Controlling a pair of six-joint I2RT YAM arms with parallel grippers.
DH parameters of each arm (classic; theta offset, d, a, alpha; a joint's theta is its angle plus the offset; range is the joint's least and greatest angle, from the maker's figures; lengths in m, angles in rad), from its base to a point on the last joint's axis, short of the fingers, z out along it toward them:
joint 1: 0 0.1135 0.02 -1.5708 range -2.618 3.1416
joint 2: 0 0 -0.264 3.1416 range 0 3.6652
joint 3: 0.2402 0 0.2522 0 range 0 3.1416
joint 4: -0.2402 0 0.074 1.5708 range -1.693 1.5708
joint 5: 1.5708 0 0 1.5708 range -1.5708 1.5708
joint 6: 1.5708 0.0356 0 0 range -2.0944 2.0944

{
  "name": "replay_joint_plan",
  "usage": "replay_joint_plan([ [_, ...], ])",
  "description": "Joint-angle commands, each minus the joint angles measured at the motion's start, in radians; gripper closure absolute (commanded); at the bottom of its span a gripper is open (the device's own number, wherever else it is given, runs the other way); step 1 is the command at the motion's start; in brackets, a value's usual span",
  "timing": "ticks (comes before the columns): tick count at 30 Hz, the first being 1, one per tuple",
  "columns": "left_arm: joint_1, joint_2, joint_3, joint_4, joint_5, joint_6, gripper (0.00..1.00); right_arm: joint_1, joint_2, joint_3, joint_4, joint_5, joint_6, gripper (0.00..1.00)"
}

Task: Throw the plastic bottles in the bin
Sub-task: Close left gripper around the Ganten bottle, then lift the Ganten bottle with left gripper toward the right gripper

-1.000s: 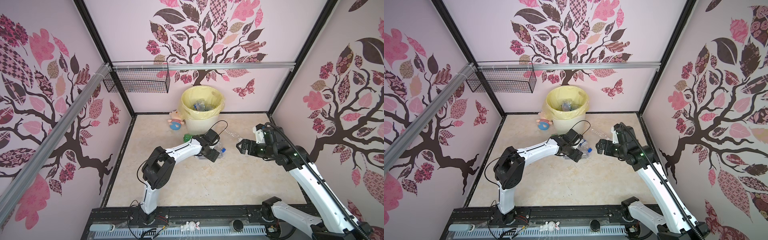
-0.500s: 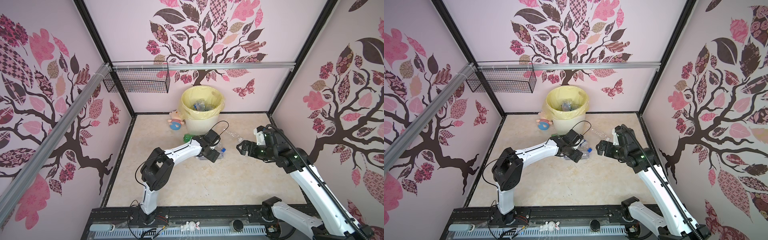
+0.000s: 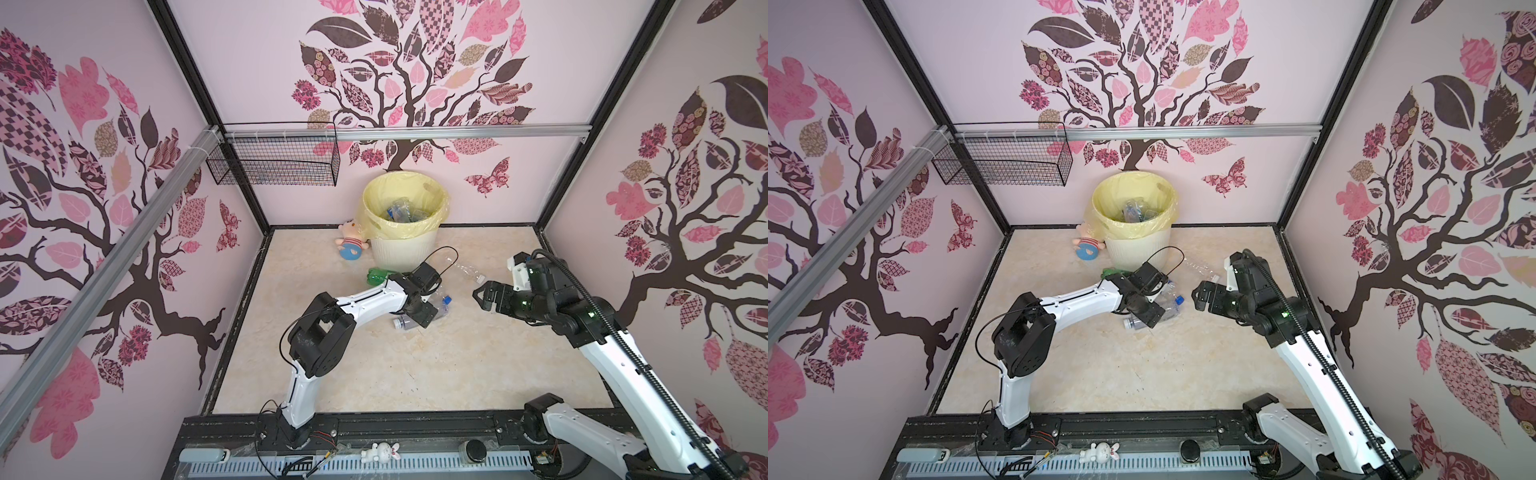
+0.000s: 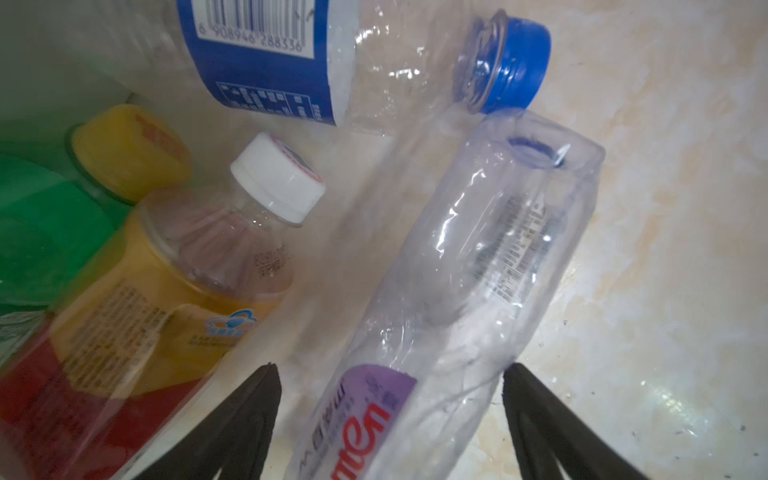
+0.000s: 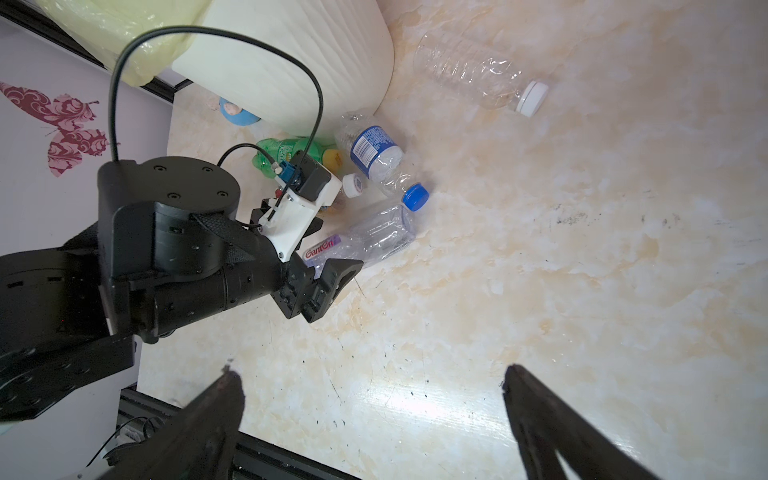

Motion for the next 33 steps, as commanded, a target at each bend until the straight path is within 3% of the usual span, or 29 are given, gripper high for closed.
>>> replay_joint_plan([
  [1,-0.005,0.005,-0.027,0.012,0.015,-0.013,0.15,-0.006,-0.006,-0.015,0.013,-0.010,0.017,0.00],
  [12,-0.030,-0.051,-0.170,0.048,0.056,-0.074,0.22,-0.007,0.018,-0.040,0.073,-0.035,0.036,0.00],
  [22,-0.032,-0.129,-0.228,0.053,0.075,-0.115,0.50,-0.008,0.064,-0.050,0.123,-0.070,0.054,0.00],
  [33,-0.032,-0.299,-0.191,0.076,0.213,-0.302,0.54,-0.008,0.112,-0.030,0.161,-0.094,0.107,0.00],
])
